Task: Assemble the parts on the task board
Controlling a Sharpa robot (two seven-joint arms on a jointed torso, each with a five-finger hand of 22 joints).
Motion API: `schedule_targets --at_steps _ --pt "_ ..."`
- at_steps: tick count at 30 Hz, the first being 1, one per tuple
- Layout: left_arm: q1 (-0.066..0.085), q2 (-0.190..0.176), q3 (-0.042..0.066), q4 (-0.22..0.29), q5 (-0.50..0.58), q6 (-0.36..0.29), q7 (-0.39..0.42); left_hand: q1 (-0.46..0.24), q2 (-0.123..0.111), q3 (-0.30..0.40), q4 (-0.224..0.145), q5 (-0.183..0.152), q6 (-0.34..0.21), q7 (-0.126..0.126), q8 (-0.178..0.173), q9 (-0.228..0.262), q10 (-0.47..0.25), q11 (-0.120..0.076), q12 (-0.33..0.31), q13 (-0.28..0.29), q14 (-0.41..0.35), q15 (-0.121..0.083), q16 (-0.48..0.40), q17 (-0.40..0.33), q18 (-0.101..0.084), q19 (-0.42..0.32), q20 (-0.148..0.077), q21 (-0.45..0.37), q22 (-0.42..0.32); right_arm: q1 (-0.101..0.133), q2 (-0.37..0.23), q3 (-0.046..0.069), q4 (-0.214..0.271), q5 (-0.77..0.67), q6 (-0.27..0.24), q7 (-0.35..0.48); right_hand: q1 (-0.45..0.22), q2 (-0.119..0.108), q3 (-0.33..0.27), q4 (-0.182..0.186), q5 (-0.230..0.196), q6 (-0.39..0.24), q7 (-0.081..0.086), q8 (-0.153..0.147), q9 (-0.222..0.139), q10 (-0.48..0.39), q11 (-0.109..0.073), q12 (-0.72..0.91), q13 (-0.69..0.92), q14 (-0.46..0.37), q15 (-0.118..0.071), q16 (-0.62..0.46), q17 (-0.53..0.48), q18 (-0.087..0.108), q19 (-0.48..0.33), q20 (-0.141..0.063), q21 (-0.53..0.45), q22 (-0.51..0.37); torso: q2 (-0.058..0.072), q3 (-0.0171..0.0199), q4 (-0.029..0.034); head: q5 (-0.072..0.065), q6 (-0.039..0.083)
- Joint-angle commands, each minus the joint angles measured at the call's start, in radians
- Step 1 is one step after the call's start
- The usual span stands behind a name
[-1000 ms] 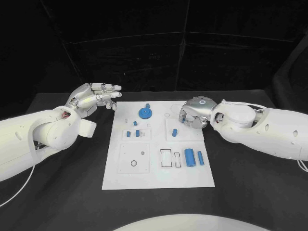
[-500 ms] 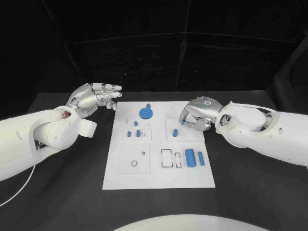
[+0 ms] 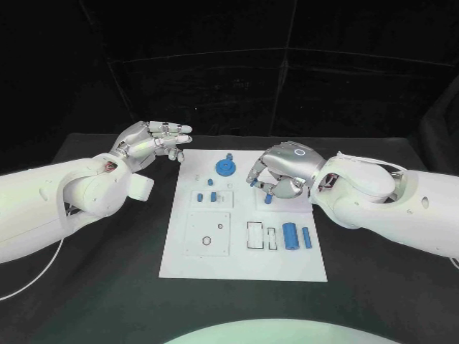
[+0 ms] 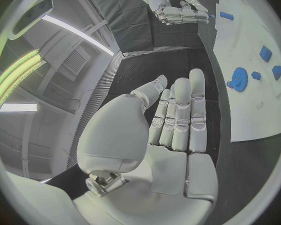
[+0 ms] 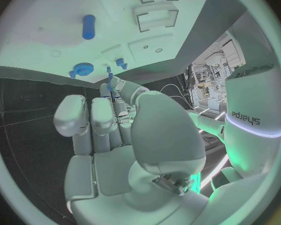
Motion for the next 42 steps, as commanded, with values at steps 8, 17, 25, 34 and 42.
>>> schedule_targets --at_steps 8,17,25,34,42 --pt "0.002 0.005 0.001 0.006 0.002 0.01 0.004 0.007 0.009 -0.005 -0.002 0.003 -0.003 0.001 0.007 -0.001 -0.011 0.0 0.006 0.001 -0.008 0.001 -0.008 -0.003 0.014 -0.009 0.0 -0.007 -0.002 -0.004 0.107 -0.002 -0.051 0.038 0.028 0.014 0.013 0.001 -0.001 -0.006 0.005 -0.007 0.003 -0.004 -0.001 0.009 -0.005 0.001 0.001 0.032 0.002 0.007 0.002 -0.018 0.003 0.005 0.007 0.002 0.002 0.0004 0.0006 0.052 -0.025" --pt "0.002 0.01 0.001 0.008 0.002 0.01 0.004 0.007 0.009 -0.005 -0.002 0.003 -0.003 0.001 0.007 -0.001 -0.011 0.0 0.006 0.001 -0.008 0.001 -0.008 -0.003 0.014 -0.009 0.0 -0.007 -0.002 -0.048 0.178 -0.018 -0.09 0.027 0.071 0.017 0.012 0.002 -0.001 -0.006 0.007 -0.008 0.005 -0.005 -0.001 0.008 -0.003 -0.001 0.001 0.032 0.003 0.006 0.0 -0.019 0.005 0.006 0.012 0.009 0.001 0.0001 -0.0012 0.077 -0.041" --pt "0.003 0.013 0.001 0.007 0.002 0.012 0.004 0.007 0.009 -0.005 -0.002 0.003 -0.003 0.001 0.007 -0.001 -0.011 0.0 0.006 0.001 -0.008 0.001 -0.008 -0.003 0.014 -0.009 0.0 -0.007 -0.002 -0.076 0.204 -0.027 -0.099 0.009 0.09 0.015 0.012 0.002 -0.001 -0.005 0.007 -0.009 0.005 -0.006 -0.002 0.008 -0.003 -0.002 0.001 0.032 0.004 0.007 0.001 -0.019 0.005 0.006 0.013 0.01 0.0 0.0008 -0.0012 0.087 -0.05" --pt "0.003 0.015 0.001 0.006 0.002 0.013 0.004 0.007 0.009 -0.005 -0.002 0.003 -0.003 0.001 0.007 -0.001 -0.011 0.0 0.006 0.001 -0.008 0.001 -0.008 -0.003 0.014 -0.009 0.0 -0.007 -0.002 -0.084 0.215 -0.028 -0.101 0.0 0.112 0.013 0.012 0.001 -0.002 -0.006 0.007 -0.009 0.006 -0.007 -0.002 0.007 -0.002 -0.003 0.0 0.031 0.004 0.007 0.0 -0.019 0.004 0.007 0.013 0.01 0.0 0.0006 -0.0013 0.093 -0.058" --pt "0.003 0.016 0.001 0.005 0.002 0.014 0.003 0.007 0.009 -0.005 -0.002 0.003 -0.003 0.001 0.007 -0.001 -0.011 0.0 0.006 0.001 -0.008 0.001 -0.008 -0.003 0.014 -0.009 0.0 -0.007 -0.002 -0.088 0.224 -0.028 -0.109 -0.015 0.121 0.006 0.011 0.001 -0.003 -0.005 0.007 -0.01 0.006 -0.007 -0.002 0.007 -0.002 -0.003 0.0 0.031 0.004 0.007 0.0 -0.019 0.004 0.007 0.013 0.01 0.0 0.0005 -0.0006 0.095 -0.061"
